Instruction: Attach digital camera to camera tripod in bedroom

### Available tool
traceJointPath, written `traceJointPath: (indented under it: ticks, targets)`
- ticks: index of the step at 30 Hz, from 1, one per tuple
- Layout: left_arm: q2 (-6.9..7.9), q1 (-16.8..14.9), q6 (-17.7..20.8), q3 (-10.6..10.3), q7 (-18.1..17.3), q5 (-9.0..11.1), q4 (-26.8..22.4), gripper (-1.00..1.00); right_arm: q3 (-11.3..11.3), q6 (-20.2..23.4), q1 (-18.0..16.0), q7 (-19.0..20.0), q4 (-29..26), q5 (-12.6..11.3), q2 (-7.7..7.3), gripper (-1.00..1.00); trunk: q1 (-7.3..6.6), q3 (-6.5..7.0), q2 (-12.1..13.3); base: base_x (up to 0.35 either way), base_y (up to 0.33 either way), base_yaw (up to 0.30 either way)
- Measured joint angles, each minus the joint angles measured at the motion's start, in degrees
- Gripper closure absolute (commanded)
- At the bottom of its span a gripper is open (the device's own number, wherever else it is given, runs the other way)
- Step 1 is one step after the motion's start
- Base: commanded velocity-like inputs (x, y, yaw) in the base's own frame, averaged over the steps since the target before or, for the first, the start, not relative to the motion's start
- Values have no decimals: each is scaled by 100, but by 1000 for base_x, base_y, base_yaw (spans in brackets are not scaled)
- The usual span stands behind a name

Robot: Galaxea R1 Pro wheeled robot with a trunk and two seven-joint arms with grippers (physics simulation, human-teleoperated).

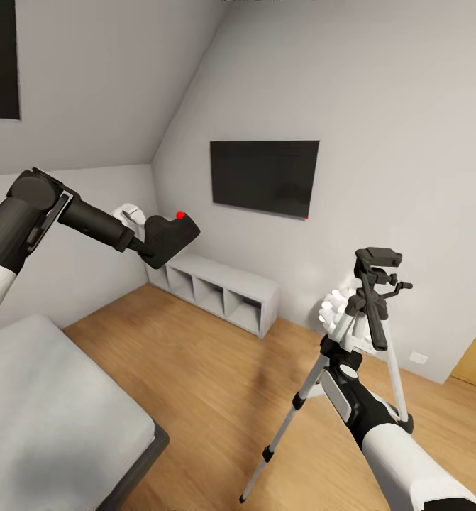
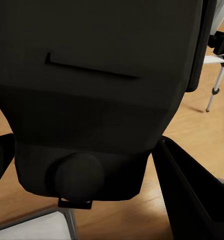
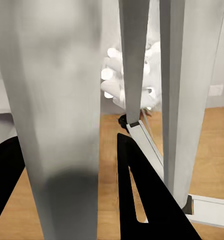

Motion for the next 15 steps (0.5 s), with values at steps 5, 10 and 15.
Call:
traceJointPath:
  ticks: [5,10,15]
  targets:
    - [0,0,0,-2,0,-3,-2,100,1,0,0,-1,0,1,0,100,0,0,0,-246,-201,0]
    - [0,0,0,-15,1,-3,-4,100,1,0,1,-1,0,0,0,100,0,0,0,-245,-222,0]
    - [3,0,-2,-18,1,-4,-5,100,0,0,2,-1,0,-3,0,100,-1,0,0,-194,-254,0]
